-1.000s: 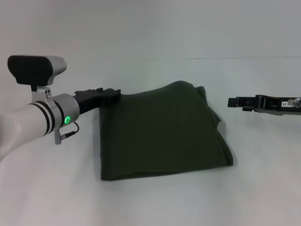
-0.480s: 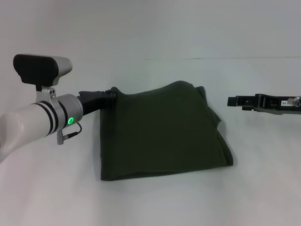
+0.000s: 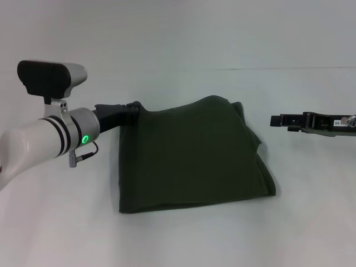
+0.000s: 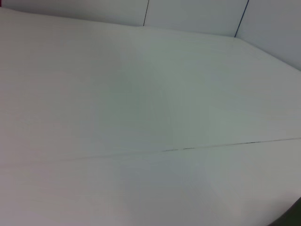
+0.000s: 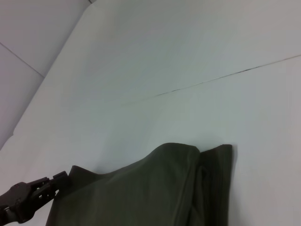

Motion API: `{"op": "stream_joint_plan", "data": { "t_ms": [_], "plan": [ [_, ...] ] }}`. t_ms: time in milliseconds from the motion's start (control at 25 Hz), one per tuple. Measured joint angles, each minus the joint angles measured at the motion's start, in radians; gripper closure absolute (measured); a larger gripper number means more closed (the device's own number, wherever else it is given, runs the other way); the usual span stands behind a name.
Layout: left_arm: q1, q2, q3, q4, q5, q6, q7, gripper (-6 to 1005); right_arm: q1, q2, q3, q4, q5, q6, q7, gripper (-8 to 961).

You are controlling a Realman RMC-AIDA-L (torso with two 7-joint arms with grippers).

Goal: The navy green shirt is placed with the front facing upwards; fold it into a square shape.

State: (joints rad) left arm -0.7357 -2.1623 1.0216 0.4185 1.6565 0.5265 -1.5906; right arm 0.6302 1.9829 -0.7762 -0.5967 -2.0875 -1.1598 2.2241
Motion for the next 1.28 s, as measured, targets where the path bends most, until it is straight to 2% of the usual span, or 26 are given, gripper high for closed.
{"op": "stream_joint_plan", "data": {
  "t_ms": [360, 800, 1000, 1280],
  "plan": [
    [-0.003, 0.001, 0.000, 0.003, -0.001, 0.004, 0.000, 924, 0.000, 0.000, -0.006, 0.000, 0.000, 0.012, 0.000, 239],
    [0.001, 0.003, -0.021, 0.003, -0.009, 0.000, 0.000, 769, 0.000, 0.000, -0.008, 0.002, 0.000, 0.013, 0.000, 239],
    [0.006, 0.005, -0.027, 0.003, -0.007, -0.001, -0.024, 560, 0.000, 0.000, -0.008, 0.003, 0.000, 0.013, 0.000, 239],
    [0.009, 0.008, -0.022, 0.001, -0.003, -0.003, -0.044, 360, 0.001, 0.000, -0.008, 0.003, 0.000, 0.012, 0.001, 238]
  ]
}}
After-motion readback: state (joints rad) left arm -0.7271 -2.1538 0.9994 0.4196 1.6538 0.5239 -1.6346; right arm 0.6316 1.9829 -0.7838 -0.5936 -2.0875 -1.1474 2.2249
